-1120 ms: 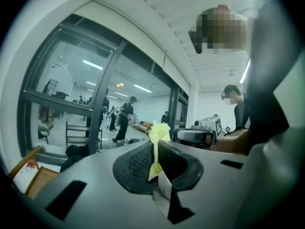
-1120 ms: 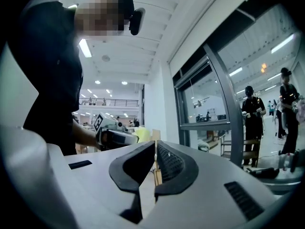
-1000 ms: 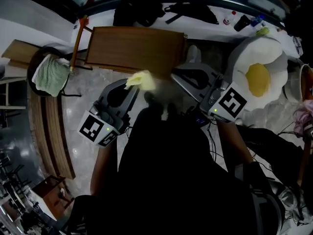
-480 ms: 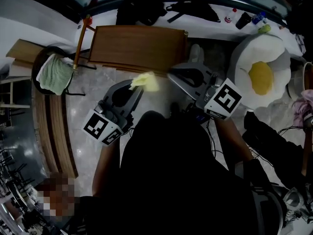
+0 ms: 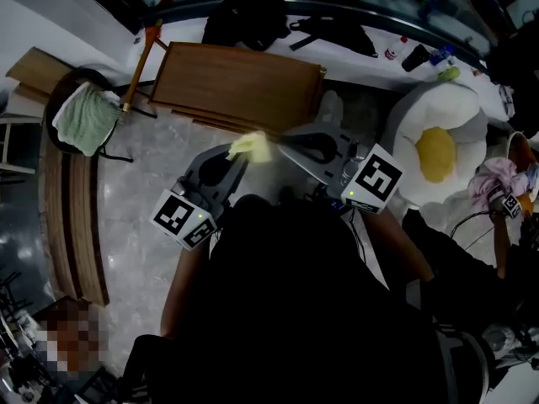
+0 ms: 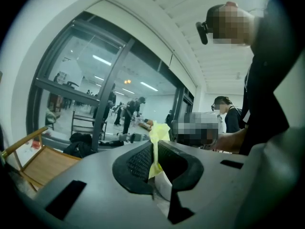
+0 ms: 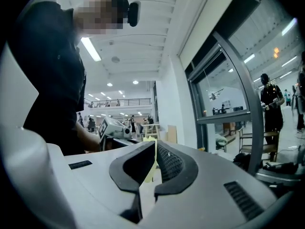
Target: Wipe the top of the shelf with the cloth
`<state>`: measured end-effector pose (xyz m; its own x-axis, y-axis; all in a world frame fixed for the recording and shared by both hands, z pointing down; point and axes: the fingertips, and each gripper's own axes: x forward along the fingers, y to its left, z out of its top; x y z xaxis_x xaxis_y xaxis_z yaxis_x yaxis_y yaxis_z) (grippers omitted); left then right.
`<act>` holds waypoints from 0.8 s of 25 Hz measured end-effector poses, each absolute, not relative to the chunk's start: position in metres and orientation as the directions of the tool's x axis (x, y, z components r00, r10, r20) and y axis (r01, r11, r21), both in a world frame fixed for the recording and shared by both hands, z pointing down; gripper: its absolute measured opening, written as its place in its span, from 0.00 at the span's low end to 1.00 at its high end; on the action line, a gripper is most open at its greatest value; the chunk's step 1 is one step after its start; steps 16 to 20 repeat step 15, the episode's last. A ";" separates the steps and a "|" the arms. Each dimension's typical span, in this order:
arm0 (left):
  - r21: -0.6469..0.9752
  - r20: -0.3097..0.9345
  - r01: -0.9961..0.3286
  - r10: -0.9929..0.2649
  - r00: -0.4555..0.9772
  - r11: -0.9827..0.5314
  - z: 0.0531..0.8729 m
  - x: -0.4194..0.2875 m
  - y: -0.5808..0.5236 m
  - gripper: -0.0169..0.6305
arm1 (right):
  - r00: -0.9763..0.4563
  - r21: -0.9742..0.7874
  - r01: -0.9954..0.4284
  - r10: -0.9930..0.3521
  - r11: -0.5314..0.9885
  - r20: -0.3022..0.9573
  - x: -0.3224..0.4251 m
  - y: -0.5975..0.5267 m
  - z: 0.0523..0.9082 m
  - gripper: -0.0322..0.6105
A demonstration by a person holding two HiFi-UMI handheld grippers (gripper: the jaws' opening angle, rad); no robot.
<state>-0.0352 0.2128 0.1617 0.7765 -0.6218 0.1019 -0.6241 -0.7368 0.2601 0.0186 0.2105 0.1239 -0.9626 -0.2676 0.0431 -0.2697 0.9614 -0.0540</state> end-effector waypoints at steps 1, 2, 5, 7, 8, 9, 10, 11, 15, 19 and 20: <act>0.259 0.095 -0.626 -0.626 0.774 -0.735 0.162 -0.037 0.214 0.08 | -0.963 -0.053 -0.267 -0.264 0.962 0.049 0.016 0.212 0.124 0.09; 0.259 0.090 -0.629 -0.630 0.771 -0.733 0.163 -0.039 0.215 0.08 | -0.963 -0.053 -0.267 -0.264 0.962 0.056 0.014 0.212 0.125 0.09; 0.262 0.068 -0.642 -0.650 0.757 -0.720 0.161 -0.045 0.215 0.08 | -0.959 -0.050 -0.275 -0.270 0.960 0.080 0.011 0.210 0.127 0.09; 0.267 0.056 -0.648 -0.659 0.750 -0.714 0.160 -0.044 0.216 0.08 | -0.957 -0.050 -0.280 -0.275 0.959 0.098 0.014 0.207 0.130 0.09; 0.266 0.053 -0.649 -0.661 0.748 -0.713 0.159 -0.041 0.216 0.08 | -0.956 -0.053 -0.281 -0.275 0.958 0.104 0.017 0.204 0.131 0.09; 0.266 0.052 -0.649 -0.662 0.748 -0.713 0.158 -0.039 0.217 0.08 | -0.955 -0.058 -0.281 -0.274 0.958 0.110 0.019 0.203 0.132 0.09; 0.265 0.052 -0.649 -0.662 0.748 -0.713 0.157 -0.039 0.218 0.08 | -0.955 -0.062 -0.283 -0.275 0.957 0.116 0.020 0.202 0.132 0.09; 0.265 0.051 -0.649 -0.661 0.748 -0.714 0.156 -0.040 0.221 0.08 | -0.952 -0.065 -0.288 -0.278 0.955 0.124 0.019 0.202 0.134 0.09; 0.258 0.039 -0.643 -0.657 0.753 -0.721 0.151 -0.054 0.234 0.08 | -0.935 -0.059 -0.326 -0.312 0.944 0.168 0.006 0.208 0.140 0.09; 0.258 0.039 -0.643 -0.657 0.753 -0.721 0.151 -0.054 0.234 0.08 | -0.935 -0.059 -0.326 -0.312 0.944 0.168 0.006 0.208 0.140 0.09; 0.258 0.039 -0.643 -0.657 0.753 -0.721 0.151 -0.054 0.234 0.08 | -0.935 -0.059 -0.326 -0.312 0.944 0.168 0.006 0.208 0.140 0.09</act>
